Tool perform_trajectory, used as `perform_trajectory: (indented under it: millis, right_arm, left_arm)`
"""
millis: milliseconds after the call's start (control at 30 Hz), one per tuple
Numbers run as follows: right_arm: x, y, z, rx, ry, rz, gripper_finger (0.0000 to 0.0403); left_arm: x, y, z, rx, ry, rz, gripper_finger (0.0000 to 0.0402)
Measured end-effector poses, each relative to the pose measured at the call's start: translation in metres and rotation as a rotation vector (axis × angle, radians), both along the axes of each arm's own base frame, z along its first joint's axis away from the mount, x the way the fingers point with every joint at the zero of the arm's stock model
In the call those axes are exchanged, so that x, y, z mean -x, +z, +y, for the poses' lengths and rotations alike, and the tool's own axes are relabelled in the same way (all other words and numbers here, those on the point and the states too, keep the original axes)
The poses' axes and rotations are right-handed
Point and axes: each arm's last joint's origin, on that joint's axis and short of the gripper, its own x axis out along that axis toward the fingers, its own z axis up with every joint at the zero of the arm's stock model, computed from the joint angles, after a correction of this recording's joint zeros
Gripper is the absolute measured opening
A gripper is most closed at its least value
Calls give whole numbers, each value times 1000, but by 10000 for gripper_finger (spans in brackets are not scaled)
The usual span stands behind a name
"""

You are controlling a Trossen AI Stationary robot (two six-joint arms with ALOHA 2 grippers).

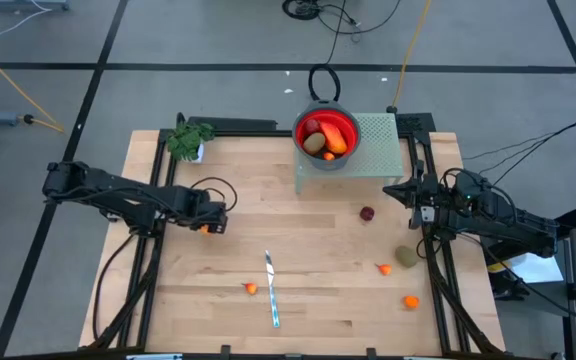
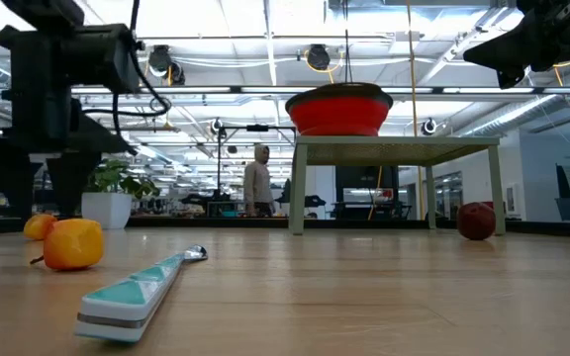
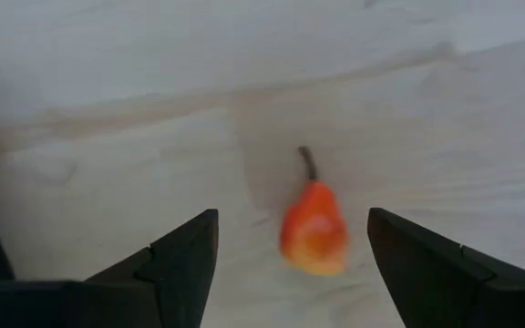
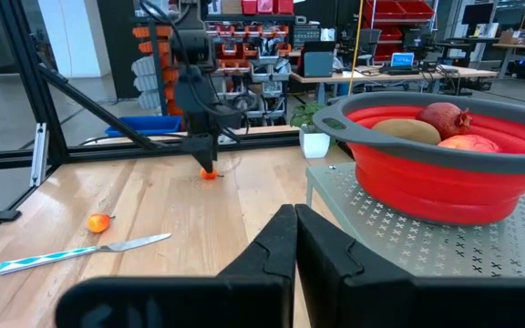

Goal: Pick & Place Fruit
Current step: Put the peach into the red strainer bowl on the shelf

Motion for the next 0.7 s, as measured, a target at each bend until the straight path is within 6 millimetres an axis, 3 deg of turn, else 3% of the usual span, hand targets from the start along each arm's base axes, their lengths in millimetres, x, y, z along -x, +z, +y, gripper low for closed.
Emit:
perform_trajectory:
  millis: [467,700]
  right_arm:
    - [0,0,0,-25,-1,-4,0]
    - [0,0,0,-25,-1,-4,0]
  left_arm:
    - [3,-21,0,2,-10,-67,283]
    - [4,-21,0,0,-19,-68,282]
